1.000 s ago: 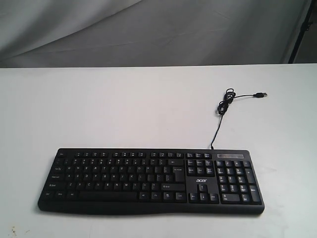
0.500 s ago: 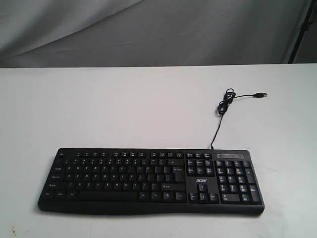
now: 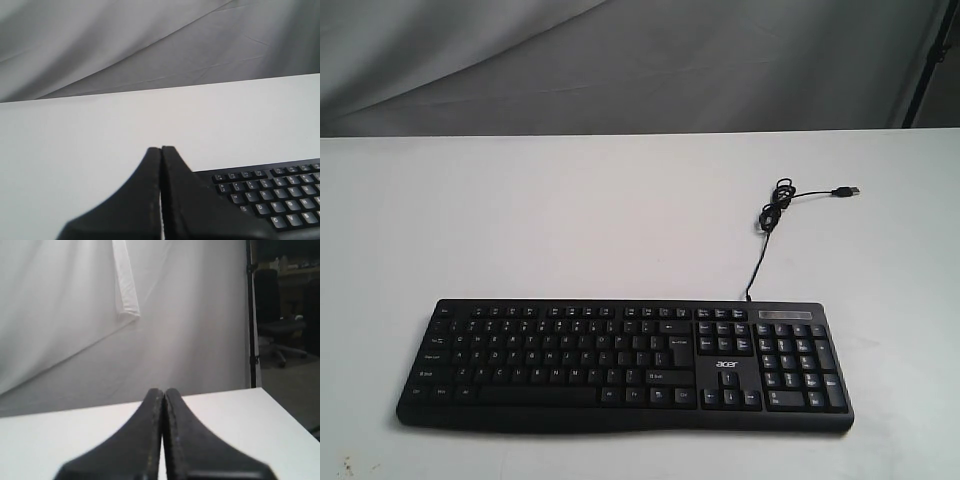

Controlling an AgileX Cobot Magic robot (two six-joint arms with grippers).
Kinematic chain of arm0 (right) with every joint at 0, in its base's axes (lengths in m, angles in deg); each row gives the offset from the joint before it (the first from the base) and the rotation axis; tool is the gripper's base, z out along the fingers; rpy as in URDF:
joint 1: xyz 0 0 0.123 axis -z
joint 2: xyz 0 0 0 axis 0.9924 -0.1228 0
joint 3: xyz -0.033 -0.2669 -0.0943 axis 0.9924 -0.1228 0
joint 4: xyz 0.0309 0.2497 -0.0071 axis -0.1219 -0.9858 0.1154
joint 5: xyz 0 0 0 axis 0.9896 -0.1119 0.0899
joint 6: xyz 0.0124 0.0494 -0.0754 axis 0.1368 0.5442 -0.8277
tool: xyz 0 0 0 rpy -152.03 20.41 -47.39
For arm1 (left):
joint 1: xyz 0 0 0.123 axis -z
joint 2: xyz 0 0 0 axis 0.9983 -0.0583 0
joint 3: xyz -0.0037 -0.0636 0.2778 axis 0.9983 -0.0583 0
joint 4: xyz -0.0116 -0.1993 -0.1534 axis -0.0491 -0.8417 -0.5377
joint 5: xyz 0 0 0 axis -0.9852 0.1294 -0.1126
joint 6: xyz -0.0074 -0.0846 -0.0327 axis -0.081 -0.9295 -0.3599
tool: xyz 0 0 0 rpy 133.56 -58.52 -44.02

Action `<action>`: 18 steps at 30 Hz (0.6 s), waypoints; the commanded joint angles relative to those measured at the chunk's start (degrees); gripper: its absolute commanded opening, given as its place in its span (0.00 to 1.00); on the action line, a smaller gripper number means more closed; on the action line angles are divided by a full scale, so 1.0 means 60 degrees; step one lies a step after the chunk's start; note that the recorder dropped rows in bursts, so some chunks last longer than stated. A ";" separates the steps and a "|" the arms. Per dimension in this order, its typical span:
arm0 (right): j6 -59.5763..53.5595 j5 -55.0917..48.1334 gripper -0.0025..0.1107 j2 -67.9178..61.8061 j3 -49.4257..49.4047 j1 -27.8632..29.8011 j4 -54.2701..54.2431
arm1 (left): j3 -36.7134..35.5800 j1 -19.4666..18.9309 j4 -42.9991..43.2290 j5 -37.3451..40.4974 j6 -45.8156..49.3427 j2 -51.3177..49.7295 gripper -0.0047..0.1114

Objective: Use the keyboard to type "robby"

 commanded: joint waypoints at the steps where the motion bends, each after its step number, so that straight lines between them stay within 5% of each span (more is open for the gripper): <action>1: 0.0826 -0.1024 0.02 0.0057 -0.0074 0.0042 0.1122 | -0.0041 0.0061 0.0045 -0.0051 -0.0026 0.0033 0.04; 18: 0.2141 -0.1991 0.02 0.0057 -0.0054 -0.0164 0.1521 | -0.0041 0.0061 0.0045 -0.0051 -0.0026 0.0033 0.04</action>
